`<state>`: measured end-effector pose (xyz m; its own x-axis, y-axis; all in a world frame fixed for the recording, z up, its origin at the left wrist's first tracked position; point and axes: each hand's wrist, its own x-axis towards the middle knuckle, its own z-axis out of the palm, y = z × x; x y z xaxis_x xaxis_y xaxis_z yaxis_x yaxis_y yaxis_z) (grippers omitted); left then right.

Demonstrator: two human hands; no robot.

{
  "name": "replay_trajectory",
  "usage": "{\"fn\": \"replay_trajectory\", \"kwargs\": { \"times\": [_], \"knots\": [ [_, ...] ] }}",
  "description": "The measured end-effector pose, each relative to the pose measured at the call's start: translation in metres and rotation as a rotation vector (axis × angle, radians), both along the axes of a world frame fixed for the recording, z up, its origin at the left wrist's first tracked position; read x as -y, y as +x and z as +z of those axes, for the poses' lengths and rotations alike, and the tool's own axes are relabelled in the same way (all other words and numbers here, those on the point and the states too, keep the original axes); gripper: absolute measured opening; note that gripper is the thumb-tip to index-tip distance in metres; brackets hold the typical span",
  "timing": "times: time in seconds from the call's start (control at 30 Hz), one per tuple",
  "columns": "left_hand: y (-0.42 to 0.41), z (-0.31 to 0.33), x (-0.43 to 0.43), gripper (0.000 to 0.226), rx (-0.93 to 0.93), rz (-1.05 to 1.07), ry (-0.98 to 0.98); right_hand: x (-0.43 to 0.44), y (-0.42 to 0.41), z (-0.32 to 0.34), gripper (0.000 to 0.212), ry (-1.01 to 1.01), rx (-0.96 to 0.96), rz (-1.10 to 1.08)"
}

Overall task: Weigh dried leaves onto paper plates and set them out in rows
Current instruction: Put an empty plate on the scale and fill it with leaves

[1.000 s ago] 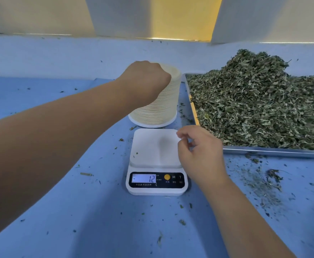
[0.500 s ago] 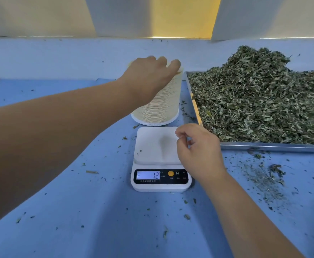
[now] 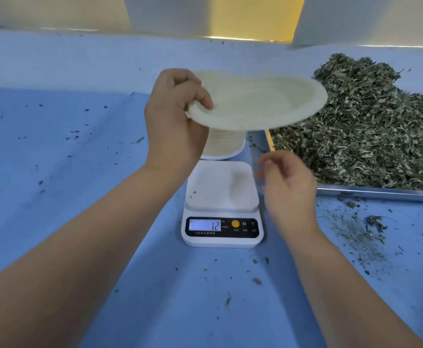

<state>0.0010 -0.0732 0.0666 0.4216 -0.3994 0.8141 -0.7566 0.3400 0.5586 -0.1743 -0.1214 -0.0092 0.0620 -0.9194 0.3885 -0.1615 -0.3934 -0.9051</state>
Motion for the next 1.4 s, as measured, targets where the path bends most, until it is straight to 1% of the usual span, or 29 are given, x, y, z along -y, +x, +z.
{"fn": "replay_trajectory", "kwargs": {
  "times": [0.07,0.1,0.13,0.2,0.27,0.33,0.4,0.43,0.47,0.5,0.57,0.73,0.83,0.9,0.97,1.03,1.13,1.17,1.23,1.33,1.4],
  "knots": [
    [-0.002,-0.023,-0.024,0.022,-0.022,-0.062,0.081,-0.002,-0.002,0.012,0.027,0.278,0.397,0.086],
    [-0.004,-0.034,-0.036,0.019,-0.053,-0.086,0.116,-0.002,-0.004,0.016,0.033,0.367,0.501,0.135],
    [-0.006,-0.045,-0.046,0.017,-0.051,-0.078,0.143,-0.002,-0.006,0.017,0.041,0.424,0.528,0.185],
    [-0.007,-0.062,-0.058,0.018,-0.010,-0.041,0.194,-0.002,-0.009,0.017,0.055,0.491,0.489,0.279],
    [-0.004,-0.073,-0.061,0.021,-0.057,-0.040,0.233,0.000,-0.010,0.015,0.060,0.522,0.424,0.313],
    [0.002,-0.077,-0.060,0.021,-0.067,-0.005,0.250,0.002,-0.010,0.013,0.050,0.522,0.371,0.336],
    [0.008,-0.080,-0.059,0.022,-0.053,0.021,0.262,0.002,-0.010,0.011,0.029,0.491,0.316,0.358],
    [0.010,-0.082,-0.059,0.023,-0.056,0.018,0.265,0.001,-0.010,0.009,0.026,0.476,0.299,0.359],
    [0.011,-0.083,-0.059,0.026,-0.075,0.010,0.266,0.001,-0.009,0.008,0.030,0.465,0.288,0.345],
    [0.012,-0.083,-0.060,0.029,-0.117,-0.003,0.274,0.001,-0.008,0.007,0.033,0.460,0.279,0.318],
    [0.013,-0.084,-0.062,0.035,-0.249,-0.044,0.309,0.001,-0.007,0.006,0.031,0.434,0.247,0.259],
    [0.017,-0.084,-0.060,0.030,-0.557,-0.167,0.327,0.005,-0.009,0.002,0.018,0.385,0.137,0.233],
    [0.020,-0.086,-0.057,0.028,-0.704,-0.217,0.353,0.005,-0.009,-0.001,0.017,0.325,0.062,0.223],
    [0.022,-0.088,-0.057,0.030,-0.700,-0.222,0.384,0.007,-0.012,-0.003,0.019,0.215,-0.080,0.198],
    [0.025,-0.090,-0.057,0.037,-0.646,-0.227,0.424,0.008,-0.014,-0.006,0.018,0.103,-0.238,0.180],
    [0.030,-0.092,-0.056,0.043,-0.599,-0.206,0.461,0.008,-0.015,-0.009,0.018,0.049,-0.329,0.183],
    [0.036,-0.096,-0.053,0.046,-0.499,-0.112,0.555,0.008,-0.015,-0.011,0.020,-0.002,-0.450,0.159],
    [0.037,-0.098,-0.052,0.046,-0.474,-0.087,0.585,0.008,-0.015,-0.011,0.021,-0.012,-0.472,0.131],
    [0.038,-0.100,-0.050,0.045,-0.485,-0.066,0.591,0.007,-0.014,-0.009,0.023,-0.034,-0.473,0.071],
    [0.040,-0.101,-0.050,0.045,-0.577,-0.073,0.547,0.003,-0.014,-0.006,0.026,-0.089,-0.407,0.004],
    [0.039,-0.098,-0.051,0.040,-0.671,-0.087,0.505,0.001,-0.014,-0.004,0.028,-0.133,-0.375,-0.032]
  ]
}}
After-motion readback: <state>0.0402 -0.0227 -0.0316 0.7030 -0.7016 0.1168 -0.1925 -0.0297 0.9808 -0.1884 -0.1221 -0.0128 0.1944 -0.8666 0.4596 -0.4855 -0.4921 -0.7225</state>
